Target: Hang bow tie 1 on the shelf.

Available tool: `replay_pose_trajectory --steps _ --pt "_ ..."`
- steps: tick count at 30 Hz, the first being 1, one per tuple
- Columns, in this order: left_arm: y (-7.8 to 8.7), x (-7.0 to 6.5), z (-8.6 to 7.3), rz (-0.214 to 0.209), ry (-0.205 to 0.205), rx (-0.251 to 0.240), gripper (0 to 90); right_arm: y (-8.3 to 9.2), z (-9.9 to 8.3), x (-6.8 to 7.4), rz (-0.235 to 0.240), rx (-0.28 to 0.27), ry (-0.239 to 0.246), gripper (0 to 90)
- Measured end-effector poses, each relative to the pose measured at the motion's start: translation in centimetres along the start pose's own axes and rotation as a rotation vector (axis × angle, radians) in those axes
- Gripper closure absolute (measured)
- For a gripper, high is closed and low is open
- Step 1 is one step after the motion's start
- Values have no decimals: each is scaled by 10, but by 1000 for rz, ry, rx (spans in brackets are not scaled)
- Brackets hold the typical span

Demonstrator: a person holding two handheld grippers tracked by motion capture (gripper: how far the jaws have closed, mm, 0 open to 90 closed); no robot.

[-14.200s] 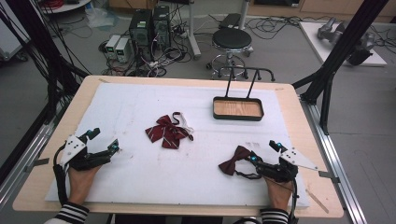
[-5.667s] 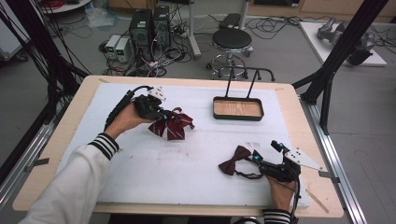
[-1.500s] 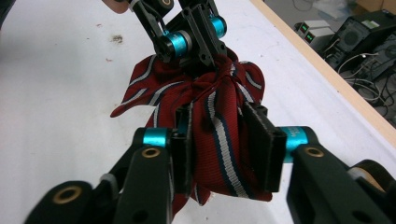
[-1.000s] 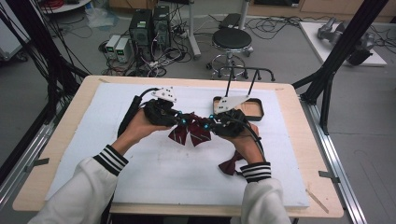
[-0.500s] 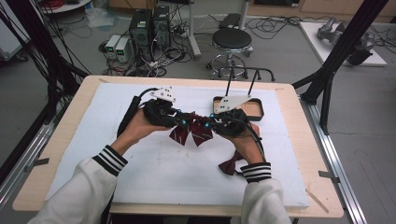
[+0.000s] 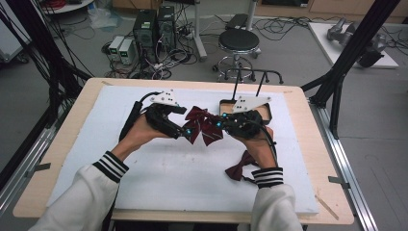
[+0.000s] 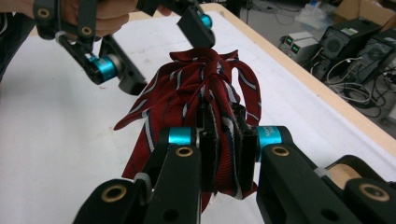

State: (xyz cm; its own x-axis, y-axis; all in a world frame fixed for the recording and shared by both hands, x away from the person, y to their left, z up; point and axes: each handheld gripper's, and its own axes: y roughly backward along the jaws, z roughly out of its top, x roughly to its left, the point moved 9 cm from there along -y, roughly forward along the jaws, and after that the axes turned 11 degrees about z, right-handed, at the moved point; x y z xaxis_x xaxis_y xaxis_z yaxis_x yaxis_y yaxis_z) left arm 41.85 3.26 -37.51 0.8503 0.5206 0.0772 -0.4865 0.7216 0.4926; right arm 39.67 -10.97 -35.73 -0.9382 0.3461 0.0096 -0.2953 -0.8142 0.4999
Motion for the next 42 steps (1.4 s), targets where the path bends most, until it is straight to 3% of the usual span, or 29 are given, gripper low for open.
replay_pose_trajectory --steps 10,19,25,27,35,42 --pt "12 8 -9 37 24 -53 146 9 0 -7 -34 -27 -12 843" --pt "33 13 -37 86 39 -96 149 19 3 -15 -70 -78 -14 843" --pt "51 22 -58 132 83 -152 151 27 4 -22 -96 -109 -26 843" --pt "59 26 -65 168 97 -188 152 29 5 -24 -105 -115 -33 842" --pt "67 28 -83 191 124 -209 153 38 11 -32 -126 -155 -46 842" --pt "75 24 -104 205 137 -230 151 48 17 -44 -177 -172 -46 842"
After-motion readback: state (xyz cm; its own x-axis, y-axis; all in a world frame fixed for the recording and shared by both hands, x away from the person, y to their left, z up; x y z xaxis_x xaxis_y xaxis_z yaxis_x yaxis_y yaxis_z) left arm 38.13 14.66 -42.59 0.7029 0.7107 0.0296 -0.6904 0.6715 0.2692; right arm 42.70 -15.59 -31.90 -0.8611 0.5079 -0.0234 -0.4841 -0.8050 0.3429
